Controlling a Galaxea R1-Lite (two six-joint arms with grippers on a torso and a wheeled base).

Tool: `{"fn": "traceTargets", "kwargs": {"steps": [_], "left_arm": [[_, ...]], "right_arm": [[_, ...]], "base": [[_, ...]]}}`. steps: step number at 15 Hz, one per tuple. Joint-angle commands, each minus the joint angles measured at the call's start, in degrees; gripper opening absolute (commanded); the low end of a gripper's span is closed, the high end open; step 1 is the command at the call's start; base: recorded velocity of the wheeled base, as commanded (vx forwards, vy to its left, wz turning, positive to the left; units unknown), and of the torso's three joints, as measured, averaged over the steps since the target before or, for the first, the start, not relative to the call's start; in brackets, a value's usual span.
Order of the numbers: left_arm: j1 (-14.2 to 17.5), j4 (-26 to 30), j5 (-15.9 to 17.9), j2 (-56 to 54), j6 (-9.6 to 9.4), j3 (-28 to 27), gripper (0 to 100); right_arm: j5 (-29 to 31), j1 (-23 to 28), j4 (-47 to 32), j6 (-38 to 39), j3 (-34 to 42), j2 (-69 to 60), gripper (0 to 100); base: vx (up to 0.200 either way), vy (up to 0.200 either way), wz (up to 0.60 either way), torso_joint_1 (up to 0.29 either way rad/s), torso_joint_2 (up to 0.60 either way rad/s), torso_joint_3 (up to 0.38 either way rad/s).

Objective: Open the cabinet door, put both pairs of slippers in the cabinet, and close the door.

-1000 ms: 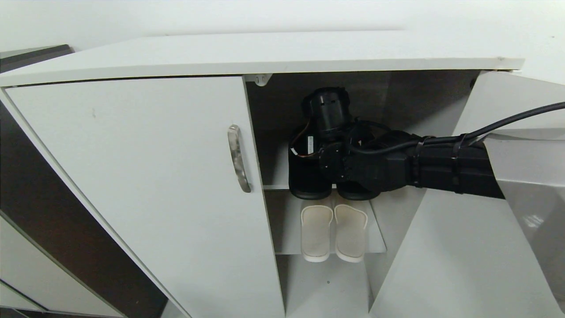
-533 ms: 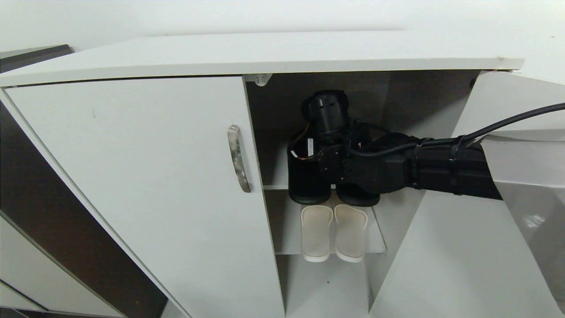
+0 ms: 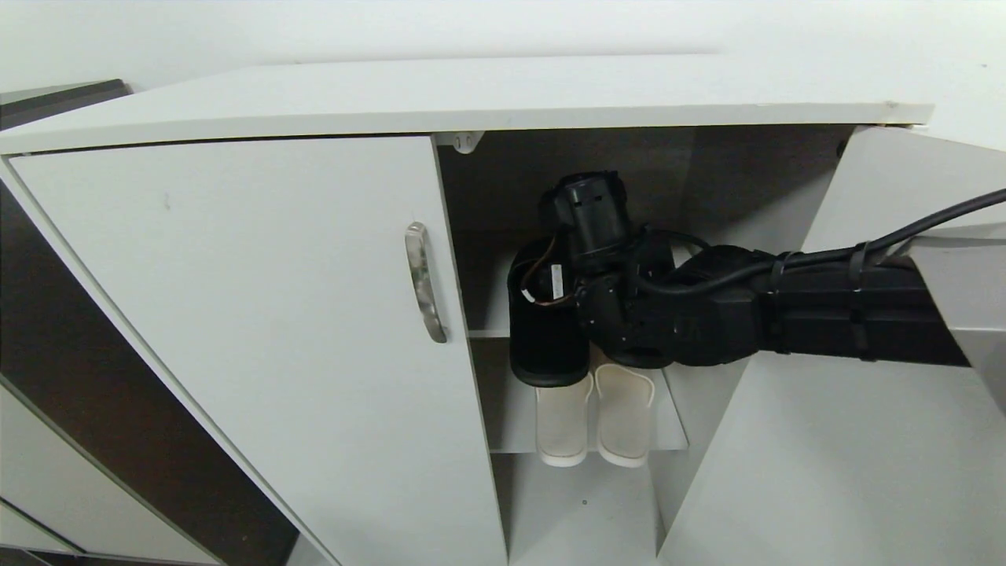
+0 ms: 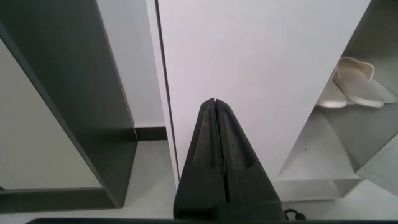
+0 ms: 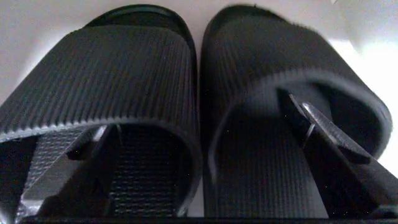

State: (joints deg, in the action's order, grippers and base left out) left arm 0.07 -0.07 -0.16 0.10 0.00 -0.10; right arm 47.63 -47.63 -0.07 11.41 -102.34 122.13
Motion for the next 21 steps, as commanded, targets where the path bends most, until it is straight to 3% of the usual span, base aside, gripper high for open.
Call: {"fn": "traceTargets", "kwargs": {"steps": [1, 8, 9, 11, 15, 21], "left_arm": [[0.0, 0.0, 0.0, 0.0, 0.0, 0.0, 0], [0.0, 0.0, 0.0, 0.0, 0.0, 0.0, 0], [0.0, 0.0, 0.0, 0.0, 0.0, 0.0, 0], [0.0, 0.0, 0.0, 0.0, 0.0, 0.0, 0], [0.0, 0.0, 0.1, 0.0, 0.0, 0.0, 0], [0.0, 0.0, 0.0, 0.0, 0.09, 0.0, 0]], "right_arm": [[0.1, -2.3, 2.4, 0.0, 7.4, -7.0, 100], [-0.3, -6.8, 12.6, 0.5, 27.3, -18.9, 100], [-0.4, -7.7, 14.0, 0.5, 29.8, -20.1, 0], [-0.3, -10.3, 18.2, 0.1, 35.6, -22.8, 0], [-0.3, -12.8, 19.0, 0.4, 42.4, -28.8, 0], [-0.6, -13.0, 19.1, 0.3, 43.7, -28.3, 0]], "base": [[0.0, 0.0, 0.0, 0.0, 0.0, 0.0], [0.0, 0.0, 0.0, 0.0, 0.0, 0.0], [0.0, 0.0, 0.0, 0.0, 0.0, 0.0], [0.0, 0.0, 0.0, 0.0, 0.0, 0.0], [0.0, 0.0, 0.0, 0.0, 0.0, 0.0], [0.0, 0.0, 0.0, 0.0, 0.0, 0.0]]}}
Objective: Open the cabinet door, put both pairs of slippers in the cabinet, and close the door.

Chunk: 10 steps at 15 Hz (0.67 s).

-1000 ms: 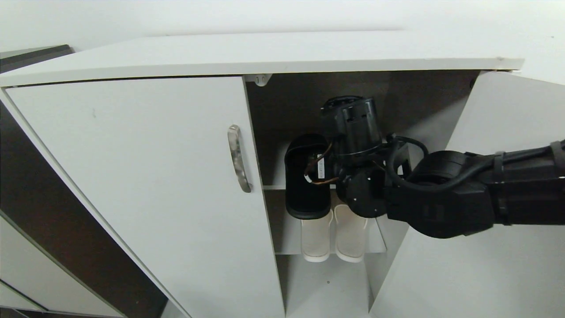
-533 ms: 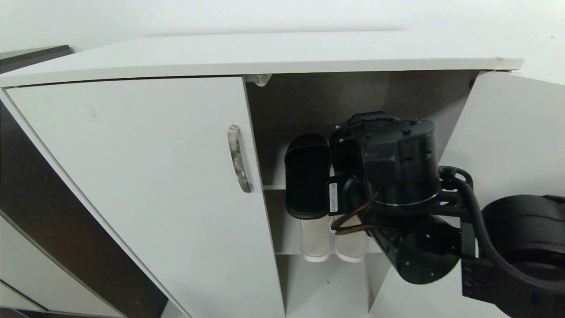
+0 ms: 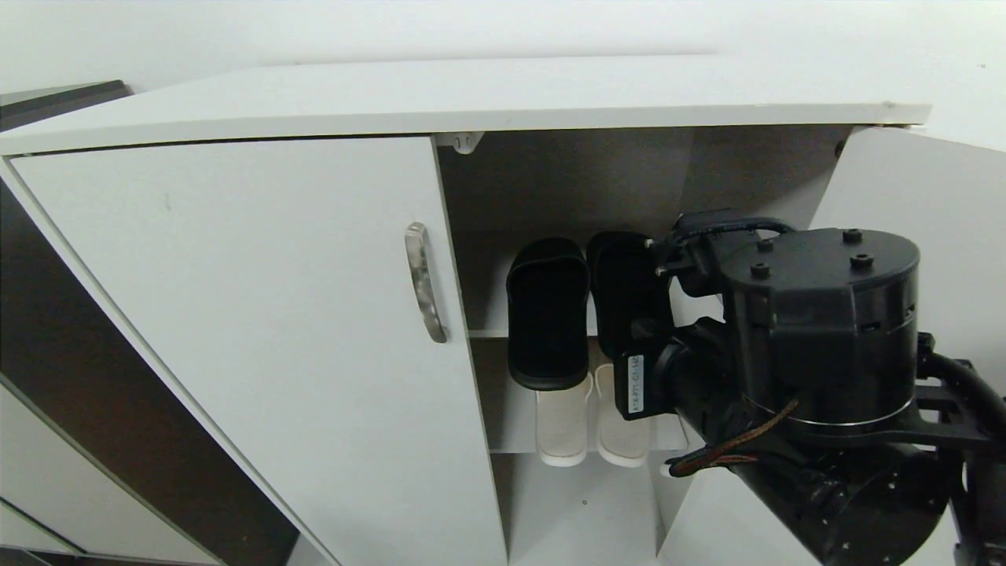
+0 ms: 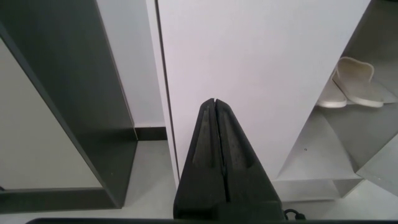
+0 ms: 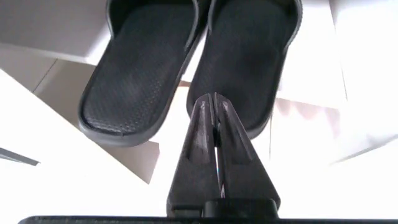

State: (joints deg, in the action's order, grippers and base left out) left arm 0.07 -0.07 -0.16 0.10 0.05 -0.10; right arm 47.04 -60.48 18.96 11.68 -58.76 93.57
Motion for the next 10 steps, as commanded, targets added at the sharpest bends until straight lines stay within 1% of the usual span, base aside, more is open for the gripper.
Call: {"fn": "traceTargets", "kwargs": {"steps": [1, 2, 6, 10], "left_arm": [[0.0, 0.0, 0.0, 0.0, 0.04, 0.0, 0], [0.0, 0.0, 0.0, 0.0, 0.04, 0.0, 0], [0.0, 0.0, 0.0, 0.0, 0.04, 0.0, 0], [0.0, 0.0, 0.0, 0.0, 0.04, 0.0, 0]], "right_arm": [[0.0, -0.4, 0.0, 0.0, 0.0, 0.3, 0], [0.0, -0.5, 0.0, 0.1, 0.0, 0.4, 0], [0.5, -1.4, 2.6, -0.2, 0.8, 2.1, 0], [0.1, -1.3, 2.7, -0.1, 1.6, 2.2, 0]], "base": [[0.0, 0.0, 0.0, 0.0, 0.0, 0.0], [0.0, 0.0, 0.0, 0.0, 0.0, 0.0], [-0.2, 0.0, 0.0, 0.007, 0.01, -0.002], [-0.2, 0.0, 0.0, 0.002, 0.0, 0.0]]}}
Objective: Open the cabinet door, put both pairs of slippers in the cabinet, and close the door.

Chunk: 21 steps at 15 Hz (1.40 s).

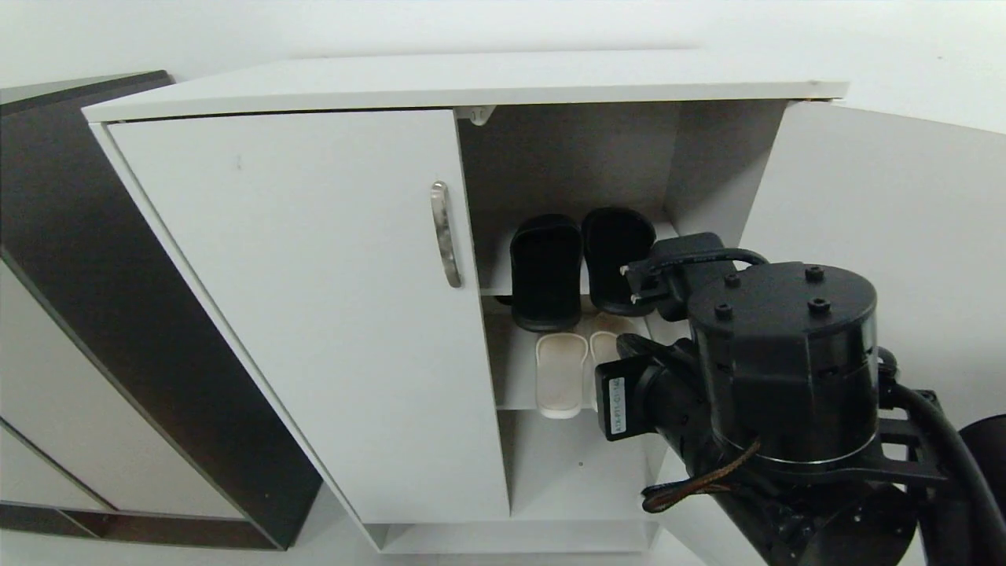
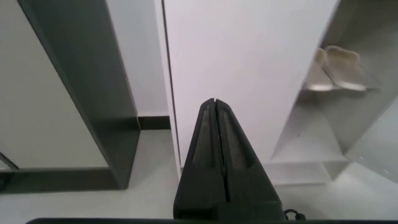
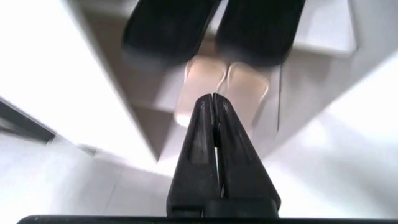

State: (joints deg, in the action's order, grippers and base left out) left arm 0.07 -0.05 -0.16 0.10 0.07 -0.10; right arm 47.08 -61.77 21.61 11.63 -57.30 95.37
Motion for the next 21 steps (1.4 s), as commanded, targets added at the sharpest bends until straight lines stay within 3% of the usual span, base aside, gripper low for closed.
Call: {"fn": "traceTargets", "kwargs": {"steps": [1, 10, 21], "left_arm": [[0.0, 0.0, 0.0, 0.0, 0.01, 0.0, 0], [0.0, 0.0, 0.0, 0.0, 0.1, 0.0, 0], [0.0, 0.0, 0.0, 0.0, 0.37, 0.0, 0]], "right_arm": [[-0.1, 0.1, 0.0, 0.1, 0.2, 0.3, 0], [-3.8, 2.6, 2.9, -1.0, 4.2, 0.2, 0], [-5.5, 4.1, 3.8, -1.0, 6.1, -0.4, 0]], "base": [[-0.2, 0.0, 0.0, 0.002, 0.0, 0.002], [-0.2, 0.0, 0.0, 0.002, 0.0, 0.003], [0.0, 0.0, 0.0, 0.0, 0.0, 0.0]]}}
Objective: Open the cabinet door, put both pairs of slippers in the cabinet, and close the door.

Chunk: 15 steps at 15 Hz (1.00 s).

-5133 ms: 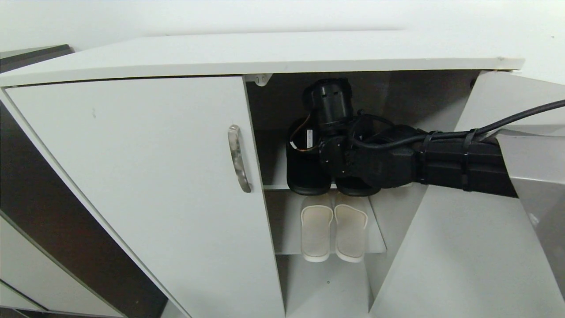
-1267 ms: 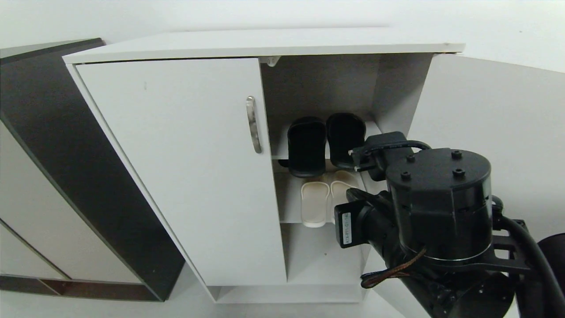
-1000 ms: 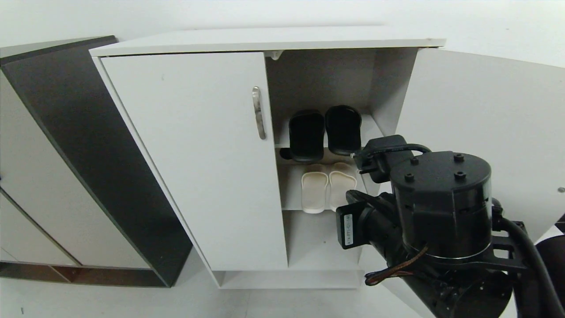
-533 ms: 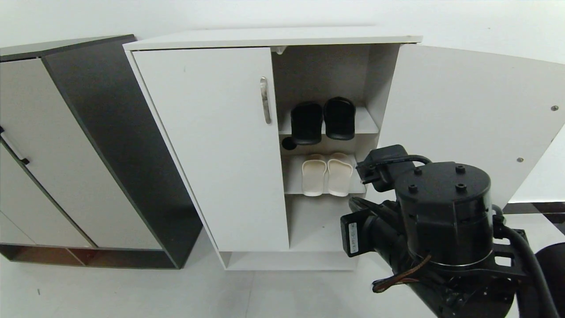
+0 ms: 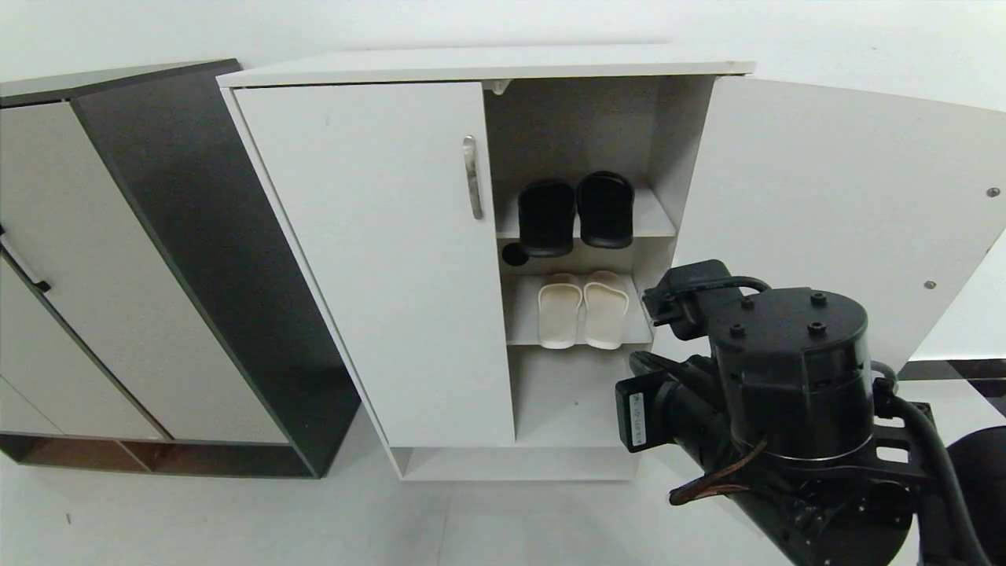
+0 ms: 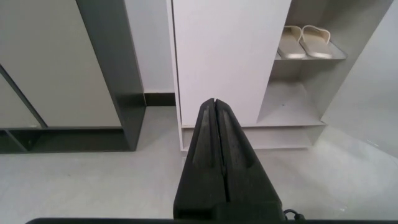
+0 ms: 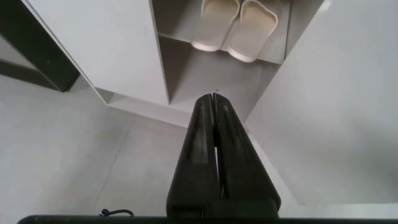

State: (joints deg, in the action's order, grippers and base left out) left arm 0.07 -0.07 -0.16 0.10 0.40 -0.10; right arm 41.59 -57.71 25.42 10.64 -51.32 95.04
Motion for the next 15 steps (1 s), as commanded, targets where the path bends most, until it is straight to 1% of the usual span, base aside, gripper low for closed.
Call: {"fn": "traceTargets", "kwargs": {"steps": [1, 13, 15], "left_arm": [[0.0, 0.0, 0.0, 0.0, -0.05, 0.0, 0], [0.0, 0.0, 0.1, 0.0, -0.14, 0.0, 0], [0.0, 0.0, 0.0, 0.0, -0.14, 0.0, 0]], "right_arm": [[0.0, 0.1, 0.1, 0.0, 0.2, -0.1, 0], [-1.5, 0.8, 0.1, 0.0, 1.8, -0.9, 0], [-2.3, 1.3, 0.1, 0.0, 1.8, -0.9, 0]], "base": [[0.0, 0.0, 0.0, 0.0, 0.0, 0.0], [0.0, 0.0, 0.0, 0.0, 0.0, 0.0], [0.0, 0.0, 0.0, 0.0, -0.17, -0.173]]}}
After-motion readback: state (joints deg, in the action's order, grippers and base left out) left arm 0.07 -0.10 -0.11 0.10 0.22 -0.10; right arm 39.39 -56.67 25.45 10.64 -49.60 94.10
